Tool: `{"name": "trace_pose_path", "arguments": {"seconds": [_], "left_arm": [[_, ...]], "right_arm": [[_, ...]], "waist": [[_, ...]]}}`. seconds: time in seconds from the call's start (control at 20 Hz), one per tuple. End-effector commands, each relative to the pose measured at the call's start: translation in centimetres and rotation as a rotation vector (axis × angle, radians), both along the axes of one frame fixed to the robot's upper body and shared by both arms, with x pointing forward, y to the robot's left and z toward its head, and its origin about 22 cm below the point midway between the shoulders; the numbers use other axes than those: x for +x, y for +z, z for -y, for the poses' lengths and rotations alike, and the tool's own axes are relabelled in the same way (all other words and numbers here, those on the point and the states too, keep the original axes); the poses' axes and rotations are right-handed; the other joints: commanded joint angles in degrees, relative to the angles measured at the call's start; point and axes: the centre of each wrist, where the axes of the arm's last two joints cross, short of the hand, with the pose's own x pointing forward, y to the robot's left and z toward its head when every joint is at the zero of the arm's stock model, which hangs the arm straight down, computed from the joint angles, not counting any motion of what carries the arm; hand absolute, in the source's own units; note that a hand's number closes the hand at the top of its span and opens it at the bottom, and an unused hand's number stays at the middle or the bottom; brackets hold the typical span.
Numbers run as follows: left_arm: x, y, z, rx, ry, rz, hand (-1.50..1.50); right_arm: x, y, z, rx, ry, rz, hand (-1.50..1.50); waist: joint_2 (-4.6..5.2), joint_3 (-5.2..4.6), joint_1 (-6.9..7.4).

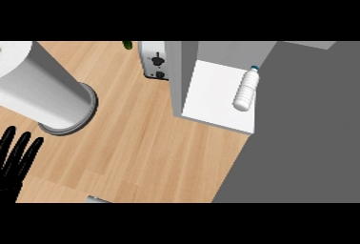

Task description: Pick up the bottled water, place it into the cabinet and close the cabinet

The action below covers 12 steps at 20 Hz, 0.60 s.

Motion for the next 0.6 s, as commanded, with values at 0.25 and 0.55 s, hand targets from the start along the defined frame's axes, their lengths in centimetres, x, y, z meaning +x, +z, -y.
{"name": "trace_pose_path", "arguments": {"seconds": [0.25, 0.55], "left_arm": [[0.2, 0.2, -0.8, 0.003, -0.003, 0.008, -1.5], [0.3, 0.5, -1.1, 0.011, -0.01, 0.001, -1.5]], "right_arm": [[0.4, 1.1, -1.8, -0.085, 0.132, 0.062, 1.5], [0.9, 1.3, -1.8, -0.047, 0.116, 0.086, 1.5]], "waist": [[0.21, -0.35, -0.14], [0.51, -0.38, -0.23]]}}
